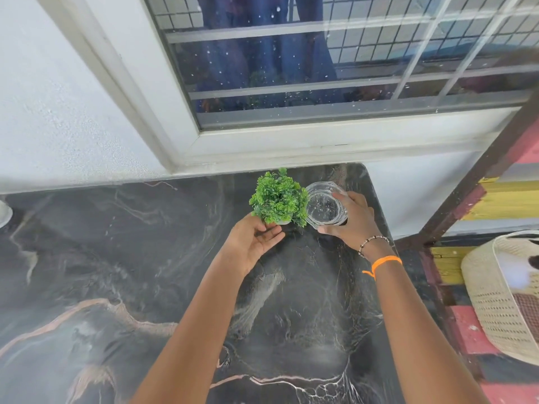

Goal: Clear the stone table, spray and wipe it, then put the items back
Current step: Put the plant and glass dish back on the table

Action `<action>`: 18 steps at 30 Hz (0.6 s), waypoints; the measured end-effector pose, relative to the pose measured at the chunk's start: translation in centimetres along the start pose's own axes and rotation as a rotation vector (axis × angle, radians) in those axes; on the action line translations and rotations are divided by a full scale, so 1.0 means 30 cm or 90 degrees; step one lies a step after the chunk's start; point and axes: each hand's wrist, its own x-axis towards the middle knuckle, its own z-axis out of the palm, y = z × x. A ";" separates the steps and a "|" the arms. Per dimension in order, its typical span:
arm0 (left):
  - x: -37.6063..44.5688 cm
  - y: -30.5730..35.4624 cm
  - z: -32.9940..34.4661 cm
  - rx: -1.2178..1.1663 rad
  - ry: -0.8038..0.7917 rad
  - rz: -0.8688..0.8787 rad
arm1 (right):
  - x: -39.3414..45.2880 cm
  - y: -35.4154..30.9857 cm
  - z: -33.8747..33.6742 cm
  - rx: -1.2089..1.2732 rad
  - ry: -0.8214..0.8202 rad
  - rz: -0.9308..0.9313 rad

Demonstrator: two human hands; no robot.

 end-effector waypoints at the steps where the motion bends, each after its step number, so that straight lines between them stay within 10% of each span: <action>1: 0.008 -0.006 -0.004 0.062 0.000 0.023 | 0.000 0.004 0.000 -0.007 -0.001 -0.002; 7: 0.060 -0.021 -0.030 0.510 0.063 0.227 | 0.009 0.006 0.000 -0.007 0.013 -0.051; 18: 0.118 -0.080 0.009 0.477 0.099 0.318 | 0.035 -0.025 0.050 -0.035 0.082 0.052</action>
